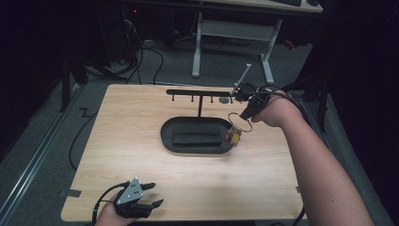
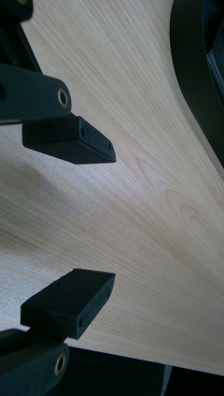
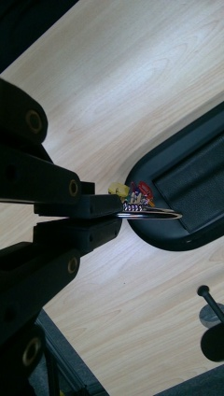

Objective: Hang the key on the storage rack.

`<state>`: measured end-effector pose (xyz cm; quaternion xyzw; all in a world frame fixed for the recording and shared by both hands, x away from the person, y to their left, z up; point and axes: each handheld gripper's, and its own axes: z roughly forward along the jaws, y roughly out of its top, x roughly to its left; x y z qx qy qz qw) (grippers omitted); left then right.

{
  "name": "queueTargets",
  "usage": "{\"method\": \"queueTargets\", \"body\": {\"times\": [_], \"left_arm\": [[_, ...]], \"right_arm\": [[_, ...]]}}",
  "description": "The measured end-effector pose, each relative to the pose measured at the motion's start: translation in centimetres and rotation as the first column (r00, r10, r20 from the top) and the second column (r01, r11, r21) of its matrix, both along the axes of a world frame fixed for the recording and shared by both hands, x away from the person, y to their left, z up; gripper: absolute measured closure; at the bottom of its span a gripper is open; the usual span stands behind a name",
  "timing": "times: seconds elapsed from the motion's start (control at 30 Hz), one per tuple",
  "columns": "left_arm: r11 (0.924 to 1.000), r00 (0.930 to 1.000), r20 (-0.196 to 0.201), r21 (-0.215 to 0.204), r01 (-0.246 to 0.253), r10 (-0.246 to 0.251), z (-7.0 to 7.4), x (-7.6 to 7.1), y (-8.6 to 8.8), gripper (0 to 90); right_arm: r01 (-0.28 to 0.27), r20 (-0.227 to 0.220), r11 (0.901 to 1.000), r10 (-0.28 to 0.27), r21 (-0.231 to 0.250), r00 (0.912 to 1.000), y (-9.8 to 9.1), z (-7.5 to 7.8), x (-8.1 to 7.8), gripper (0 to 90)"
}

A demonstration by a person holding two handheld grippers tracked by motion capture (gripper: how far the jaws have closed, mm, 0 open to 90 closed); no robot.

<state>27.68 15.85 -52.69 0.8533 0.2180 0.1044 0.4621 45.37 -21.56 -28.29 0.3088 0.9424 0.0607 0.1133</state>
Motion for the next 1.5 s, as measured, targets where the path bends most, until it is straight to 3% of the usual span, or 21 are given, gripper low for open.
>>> {"method": "queueTargets", "body": {"times": [0.33, 0.7, 1.07, 1.43, 1.5], "left_arm": [[1.0, 1.0, 0.002, 0.007, 0.005, -0.005, -0.1, 0.0, -0.1, 36.3], [1.0, 1.0, 0.004, 0.008, 0.005, -0.005, -0.1, -0.1, 0.1, 36.4], [0.9997, 0.9999, -0.003, 0.02, 0.013, -0.013, -0.3, 0.0, 0.0, 36.4], [0.9987, 0.9997, 0.0, 0.044, 0.025, -0.025, -0.5, -0.1, -0.2, 36.4], [0.999, 0.9998, 0.003, 0.039, 0.02, -0.02, -0.5, -0.1, -0.2, 36.4]], "right_arm": [[0.009, 0.001, 1.0, -0.009, 0.0, 1.0, 0.7, -0.3, 2.0, 88.0], [0.04, 0.032, 0.9991, -0.041, 0.016, 0.9987, 0.8, -0.8, 4.7, 88.0], [0.102, 0.028, 0.9942, -0.103, 0.035, 0.9943, -0.5, -2.1, 7.3, 87.9], [0.12, 0.048, 0.9919, -0.122, 0.042, 0.9914, -0.3, -2.9, 8.3, 86.7], [0.116, 0.071, 0.9926, -0.118, 0.038, 0.9905, -0.1, -2.8, 8.3, 82.4]]}}
